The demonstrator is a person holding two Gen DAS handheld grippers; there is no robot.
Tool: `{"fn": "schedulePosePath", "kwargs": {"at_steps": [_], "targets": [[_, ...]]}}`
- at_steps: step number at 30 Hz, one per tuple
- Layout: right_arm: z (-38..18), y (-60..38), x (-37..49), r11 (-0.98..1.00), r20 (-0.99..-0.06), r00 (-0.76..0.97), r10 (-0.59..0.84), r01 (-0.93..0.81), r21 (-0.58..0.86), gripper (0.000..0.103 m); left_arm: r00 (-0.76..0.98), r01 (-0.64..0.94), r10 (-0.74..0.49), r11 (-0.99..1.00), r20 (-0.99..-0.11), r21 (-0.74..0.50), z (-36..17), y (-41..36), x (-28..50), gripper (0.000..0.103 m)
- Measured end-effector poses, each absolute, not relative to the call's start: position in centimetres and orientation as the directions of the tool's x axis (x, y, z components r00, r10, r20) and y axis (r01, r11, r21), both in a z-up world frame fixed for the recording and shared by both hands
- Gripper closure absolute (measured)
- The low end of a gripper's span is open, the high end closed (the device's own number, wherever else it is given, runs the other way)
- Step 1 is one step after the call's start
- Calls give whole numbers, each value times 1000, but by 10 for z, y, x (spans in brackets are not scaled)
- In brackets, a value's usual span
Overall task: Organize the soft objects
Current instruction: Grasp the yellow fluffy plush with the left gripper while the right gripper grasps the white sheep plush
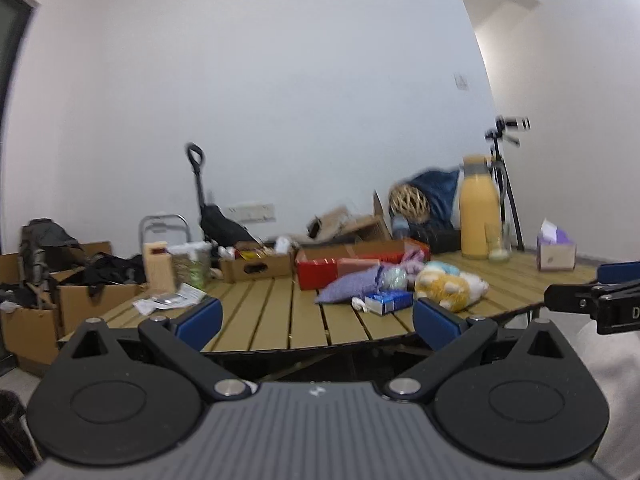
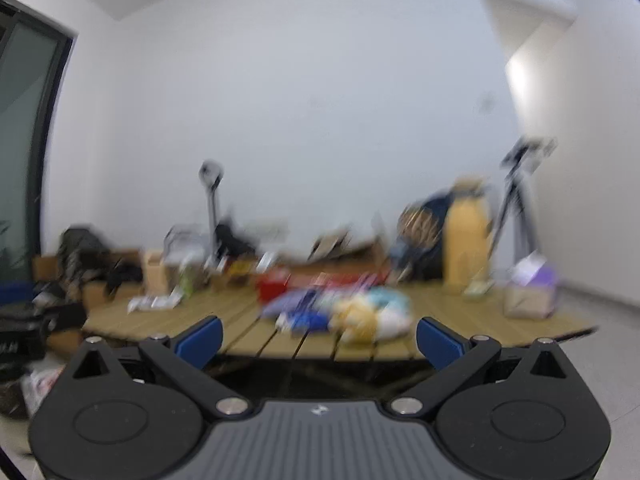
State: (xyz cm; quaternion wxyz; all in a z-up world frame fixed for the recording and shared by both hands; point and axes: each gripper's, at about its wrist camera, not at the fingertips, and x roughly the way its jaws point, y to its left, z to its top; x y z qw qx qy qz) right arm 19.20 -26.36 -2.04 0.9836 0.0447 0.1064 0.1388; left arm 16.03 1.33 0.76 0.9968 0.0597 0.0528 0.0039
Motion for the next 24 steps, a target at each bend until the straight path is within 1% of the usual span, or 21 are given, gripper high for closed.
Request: {"fn": "schedulePosePath", "kwargs": {"at_steps": [4,7,8,9,11,12,13,14,15,17,20,22,23,24], "targets": [[-27,-269,265,966,-255,934,251,-227,122,1,992,53,-40,994,-122,100,5,11,233,0],[-31,-275,322,967,-295,925,239,-199,157,2,981,118,-109,992,-159,47,2,3,296,0],[-32,-278,339,969,-304,924,230,-189,160,3,976,138,-132,990,-174,25,0,-2,317,0],[-33,-281,357,971,-310,925,219,-176,159,8,968,165,-160,986,-195,6,-1,-8,340,0],[-36,-290,395,975,-319,929,190,-142,169,15,946,219,-223,975,-237,-42,-7,-21,378,5],[-38,-296,415,974,-332,925,186,-129,186,15,930,246,-258,966,-262,-78,-10,-27,397,14],[-42,-301,434,970,-346,918,193,-126,206,15,913,271,-292,956,-286,-111,-13,-34,414,21],[-45,-306,450,964,-362,909,208,-128,231,20,894,297,-328,944,-306,-146,-16,-41,431,22],[-50,-312,467,954,-380,895,233,-135,266,22,874,320,-365,929,-320,-185,-20,-48,447,22],[-61,-321,496,938,-410,871,272,-145,316,22,844,357,-420,904,-335,-234,-30,-62,472,26],[-79,-330,527,921,-427,857,289,-126,370,23,809,385,-457,887,-370,-253,-47,-80,500,34],[-93,-337,540,886,-434,836,336,-125,446,24,785,412,-505,858,-360,-307,-58,-81,511,35],[-99,-340,543,863,-424,829,364,-129,489,26,785,405,-507,855,-356,-324,-59,-80,513,36],[-101,-340,543,849,-410,826,387,-146,508,39,783,407,-511,852,-354,-330,-59,-80,514,38]]}}
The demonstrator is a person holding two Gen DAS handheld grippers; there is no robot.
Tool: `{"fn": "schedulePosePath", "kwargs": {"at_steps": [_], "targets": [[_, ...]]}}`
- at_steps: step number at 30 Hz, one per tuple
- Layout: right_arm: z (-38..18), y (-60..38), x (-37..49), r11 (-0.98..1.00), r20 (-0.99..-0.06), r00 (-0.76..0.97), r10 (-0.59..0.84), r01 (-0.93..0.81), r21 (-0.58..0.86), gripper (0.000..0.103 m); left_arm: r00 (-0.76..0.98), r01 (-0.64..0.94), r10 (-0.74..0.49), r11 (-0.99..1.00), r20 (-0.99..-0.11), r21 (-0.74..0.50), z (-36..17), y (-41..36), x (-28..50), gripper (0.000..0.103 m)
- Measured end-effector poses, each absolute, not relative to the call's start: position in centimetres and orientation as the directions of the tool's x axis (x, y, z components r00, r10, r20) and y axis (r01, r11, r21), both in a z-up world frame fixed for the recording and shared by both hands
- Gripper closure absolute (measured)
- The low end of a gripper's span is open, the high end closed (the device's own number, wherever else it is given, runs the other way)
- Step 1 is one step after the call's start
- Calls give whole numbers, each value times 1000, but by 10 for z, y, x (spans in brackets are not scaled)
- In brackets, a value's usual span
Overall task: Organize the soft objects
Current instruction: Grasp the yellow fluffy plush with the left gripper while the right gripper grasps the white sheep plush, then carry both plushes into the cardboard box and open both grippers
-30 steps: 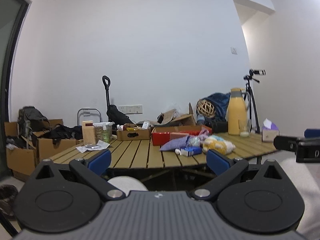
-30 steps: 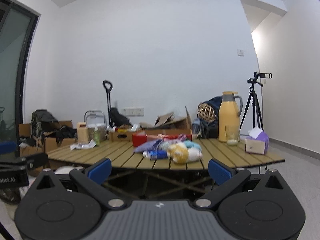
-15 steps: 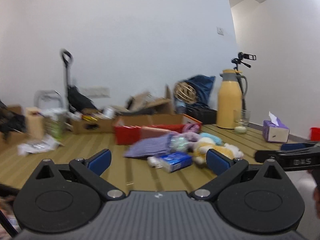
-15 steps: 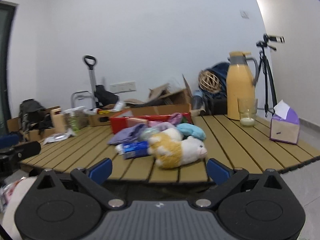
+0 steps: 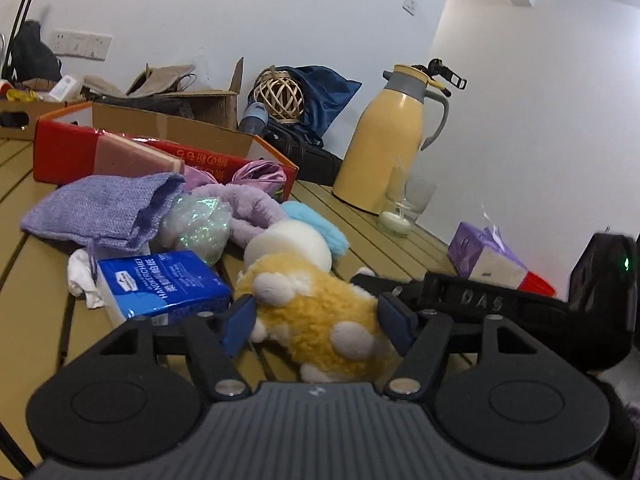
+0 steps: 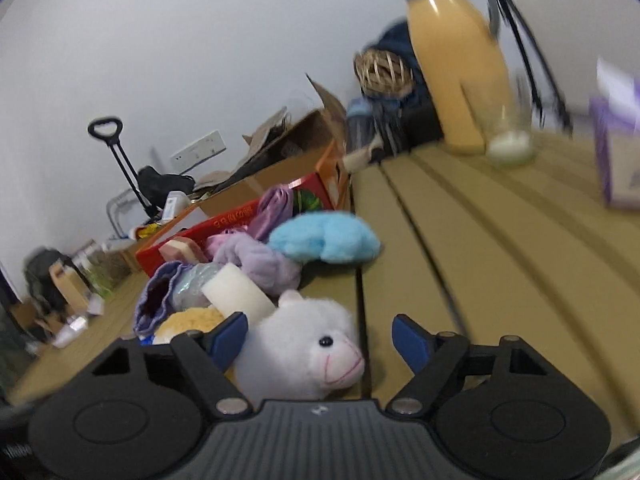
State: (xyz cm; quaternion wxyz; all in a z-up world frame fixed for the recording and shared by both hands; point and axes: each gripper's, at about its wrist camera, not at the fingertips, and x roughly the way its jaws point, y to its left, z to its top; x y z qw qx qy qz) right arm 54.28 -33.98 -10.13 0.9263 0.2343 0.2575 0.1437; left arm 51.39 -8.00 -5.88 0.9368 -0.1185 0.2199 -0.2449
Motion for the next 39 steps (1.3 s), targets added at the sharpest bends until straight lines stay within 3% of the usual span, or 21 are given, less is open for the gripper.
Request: {"fn": "schedulePosePath", "kwargs": {"at_steps": [1,12,19,25,30,34,36,39], "targets": [[-102,-338,543,826,-398,812,426,-170,537,48,783,410,-514,850,-351,-330,-58,-79,514,39],[-83,-320,507,850,-439,784,438,-202,487,52,796,423,-519,845,-313,-326,-53,-62,486,43],[-71,-302,469,839,-425,782,457,-220,497,56,794,370,-521,823,-314,-432,-48,-33,465,52],[-33,-278,465,810,-359,786,504,-285,512,59,857,339,-463,837,-226,-429,0,-5,465,54],[16,-243,561,777,-302,765,569,-380,502,59,922,296,-360,892,-142,-343,62,21,549,54],[30,-204,679,762,-333,741,583,-357,541,59,922,210,-317,892,-224,-400,78,53,665,56],[23,-181,731,786,-378,736,562,-333,521,59,906,142,-283,903,-314,-405,71,64,720,60],[-4,-155,801,791,-476,678,561,-269,549,59,876,82,-222,943,-428,-323,54,65,774,60]]}}
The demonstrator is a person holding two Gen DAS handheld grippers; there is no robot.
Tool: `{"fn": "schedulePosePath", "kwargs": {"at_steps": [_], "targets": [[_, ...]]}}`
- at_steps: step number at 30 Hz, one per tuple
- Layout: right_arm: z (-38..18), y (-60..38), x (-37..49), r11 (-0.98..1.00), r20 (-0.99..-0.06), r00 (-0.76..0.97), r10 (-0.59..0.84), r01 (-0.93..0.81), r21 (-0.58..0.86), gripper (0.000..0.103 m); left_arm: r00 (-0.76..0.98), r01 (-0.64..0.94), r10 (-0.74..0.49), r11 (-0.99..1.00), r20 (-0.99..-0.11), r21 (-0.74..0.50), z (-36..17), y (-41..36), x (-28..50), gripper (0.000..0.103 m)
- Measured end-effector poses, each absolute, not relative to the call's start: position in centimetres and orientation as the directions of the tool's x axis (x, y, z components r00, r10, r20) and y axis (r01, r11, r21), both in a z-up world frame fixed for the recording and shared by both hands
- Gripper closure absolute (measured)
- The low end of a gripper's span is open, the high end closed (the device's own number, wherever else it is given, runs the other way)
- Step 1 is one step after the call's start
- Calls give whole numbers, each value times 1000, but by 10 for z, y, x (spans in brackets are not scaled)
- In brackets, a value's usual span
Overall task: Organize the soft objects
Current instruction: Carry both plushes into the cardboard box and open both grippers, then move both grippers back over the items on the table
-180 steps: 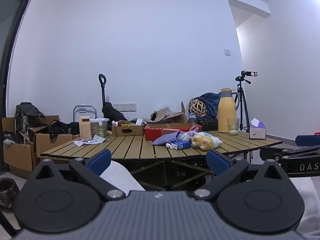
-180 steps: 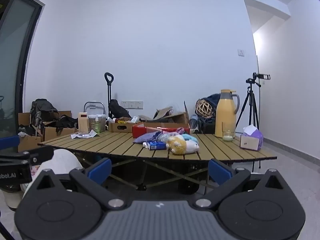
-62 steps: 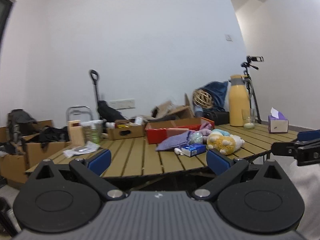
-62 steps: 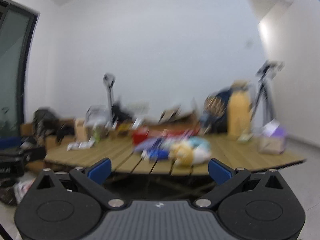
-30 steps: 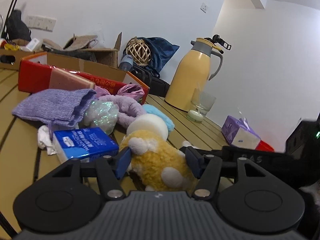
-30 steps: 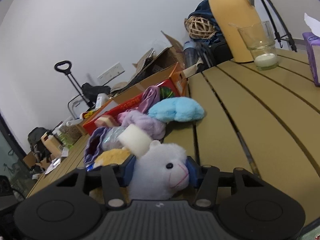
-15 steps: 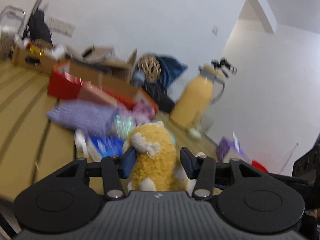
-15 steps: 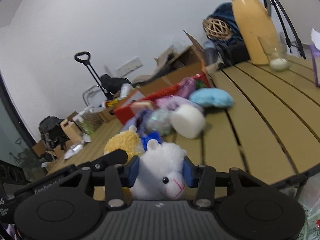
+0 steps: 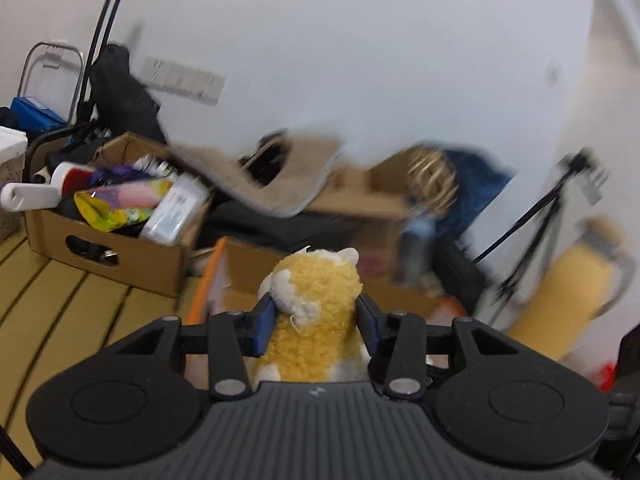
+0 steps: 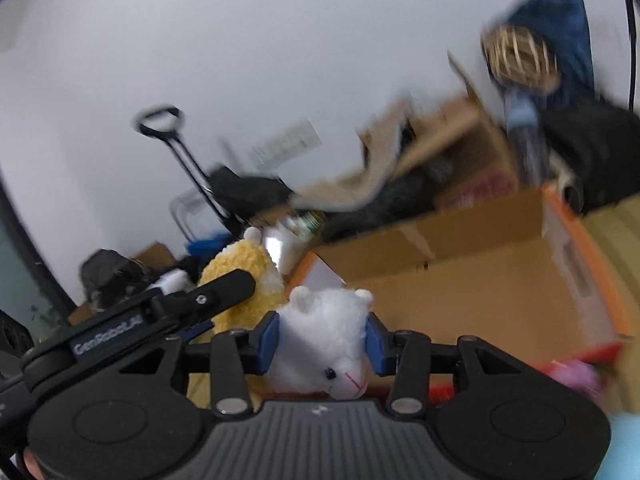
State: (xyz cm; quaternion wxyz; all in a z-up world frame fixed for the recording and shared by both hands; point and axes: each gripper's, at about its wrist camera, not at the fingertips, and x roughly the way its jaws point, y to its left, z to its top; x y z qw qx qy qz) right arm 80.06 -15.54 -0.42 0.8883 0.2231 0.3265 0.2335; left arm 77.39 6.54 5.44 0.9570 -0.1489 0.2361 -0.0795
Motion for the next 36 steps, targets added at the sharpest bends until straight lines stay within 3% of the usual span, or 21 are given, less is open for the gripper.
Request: {"fn": "schedulePosePath", "kwargs": {"at_steps": [3,6,14,16,22,28,31,34,36], "targets": [[-28,-137,839,829,-593,600,537,-248,501,58,819,71,-202,964,-537,-256,29,65,793,60],[-51,-127,851,826,-657,505,560,-280,489,57,798,63,-187,971,-573,-229,9,72,788,60],[-46,-125,840,830,-659,504,558,-348,436,51,807,47,-165,975,-567,-216,8,70,776,58],[-41,-127,838,851,-671,524,525,-349,393,50,806,42,-141,982,-574,-183,18,67,773,53],[35,-164,784,871,-602,631,490,-336,357,48,861,41,-94,992,-499,-116,86,67,718,48],[110,-230,696,916,-514,760,398,-303,261,34,918,66,-85,996,-386,-63,146,65,626,35],[116,-257,638,936,-486,801,350,-276,219,33,939,85,-98,995,-329,-53,144,60,559,32],[99,-275,564,950,-440,842,311,-268,159,33,952,125,-141,989,-272,-75,122,54,483,23],[78,-280,507,959,-404,869,284,-259,115,26,958,137,-151,988,-243,-70,99,46,428,21]]}}
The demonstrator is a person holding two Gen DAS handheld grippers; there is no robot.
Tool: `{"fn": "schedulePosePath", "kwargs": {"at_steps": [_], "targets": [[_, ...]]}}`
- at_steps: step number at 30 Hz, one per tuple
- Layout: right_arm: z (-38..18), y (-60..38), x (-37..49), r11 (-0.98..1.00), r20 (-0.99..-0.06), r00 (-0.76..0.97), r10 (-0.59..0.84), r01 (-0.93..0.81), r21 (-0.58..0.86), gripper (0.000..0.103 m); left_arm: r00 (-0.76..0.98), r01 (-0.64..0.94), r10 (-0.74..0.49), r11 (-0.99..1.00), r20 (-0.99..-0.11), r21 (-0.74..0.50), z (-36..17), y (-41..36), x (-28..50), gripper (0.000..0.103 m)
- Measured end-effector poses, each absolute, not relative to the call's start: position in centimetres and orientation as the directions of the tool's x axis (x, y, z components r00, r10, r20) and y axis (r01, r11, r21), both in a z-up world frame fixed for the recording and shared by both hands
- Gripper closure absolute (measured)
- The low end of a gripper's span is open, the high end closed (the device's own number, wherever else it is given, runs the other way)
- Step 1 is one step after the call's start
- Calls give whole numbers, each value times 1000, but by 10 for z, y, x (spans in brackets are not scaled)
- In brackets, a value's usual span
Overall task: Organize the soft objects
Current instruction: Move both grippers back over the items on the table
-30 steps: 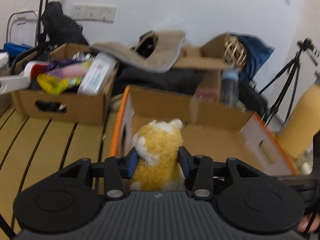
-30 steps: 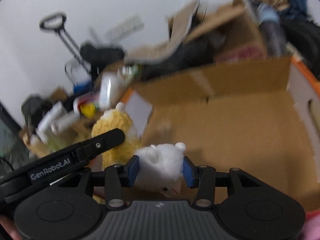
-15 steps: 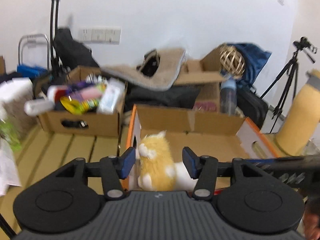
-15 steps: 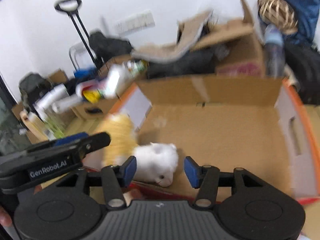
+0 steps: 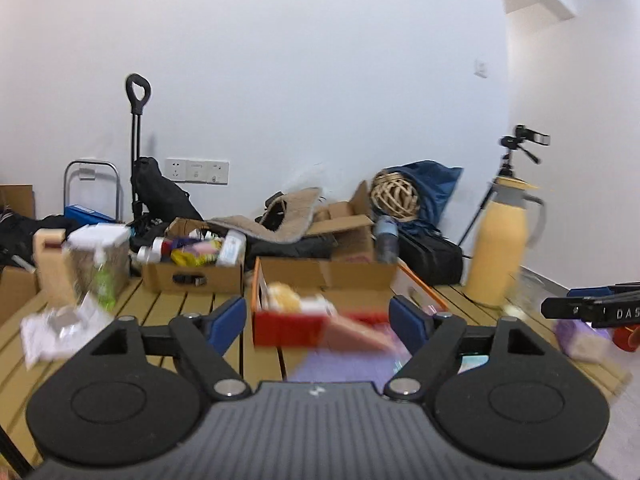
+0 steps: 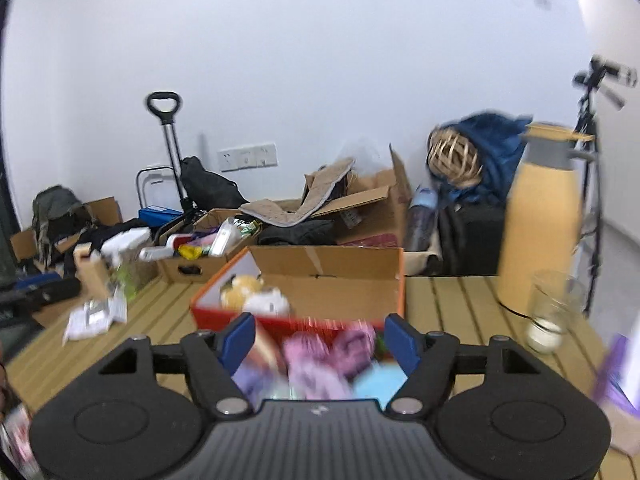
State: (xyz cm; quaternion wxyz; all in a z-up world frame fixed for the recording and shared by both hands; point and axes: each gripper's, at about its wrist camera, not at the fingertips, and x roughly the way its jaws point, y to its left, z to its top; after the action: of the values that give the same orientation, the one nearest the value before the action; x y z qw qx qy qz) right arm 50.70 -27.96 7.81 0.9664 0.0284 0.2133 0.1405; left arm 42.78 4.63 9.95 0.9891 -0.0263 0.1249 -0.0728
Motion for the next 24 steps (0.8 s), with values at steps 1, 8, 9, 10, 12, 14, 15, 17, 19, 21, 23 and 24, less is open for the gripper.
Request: {"fn": "schedulePosePath", "kwargs": {"at_steps": [1,8,9,10,12,14,15,17,19,21,23,24], "targets": [[65,-281,475,961,-385,880,277,-259,98,24,962,151,-159,987,-222,-52,86,41,396,19],[-6,-290,327,945,-399,859,322,-265,192,19,935,194,-191,981,-298,-19,21,23,276,7],[-8,-288,323,942,-418,845,334,-279,188,19,935,197,-190,980,-299,-6,20,22,275,7],[-8,-283,322,943,-422,844,331,-287,166,19,940,185,-176,983,-292,3,22,21,276,6],[-6,-273,321,947,-404,857,320,-292,130,19,941,183,-179,983,-286,-14,23,21,281,5],[-5,-270,323,945,-386,863,328,-296,141,19,935,190,-187,982,-301,-18,17,20,286,5],[-6,-267,325,944,-384,862,331,-296,148,19,931,192,-186,981,-313,-12,11,21,289,5],[-11,-261,329,950,-385,868,312,-281,137,19,925,184,-182,983,-335,-26,2,25,296,5],[-16,-256,335,953,-383,873,303,-272,133,19,915,173,-181,983,-361,-54,-5,29,307,5],[-21,-253,345,947,-388,865,319,-279,156,20,908,158,-174,985,-380,-71,-11,33,325,6],[-27,-248,364,945,-403,855,326,-280,171,21,901,151,-176,984,-396,-93,-13,35,344,7],[-30,-245,374,945,-416,849,327,-279,174,21,896,158,-188,982,-403,-106,-13,35,354,11]]}}
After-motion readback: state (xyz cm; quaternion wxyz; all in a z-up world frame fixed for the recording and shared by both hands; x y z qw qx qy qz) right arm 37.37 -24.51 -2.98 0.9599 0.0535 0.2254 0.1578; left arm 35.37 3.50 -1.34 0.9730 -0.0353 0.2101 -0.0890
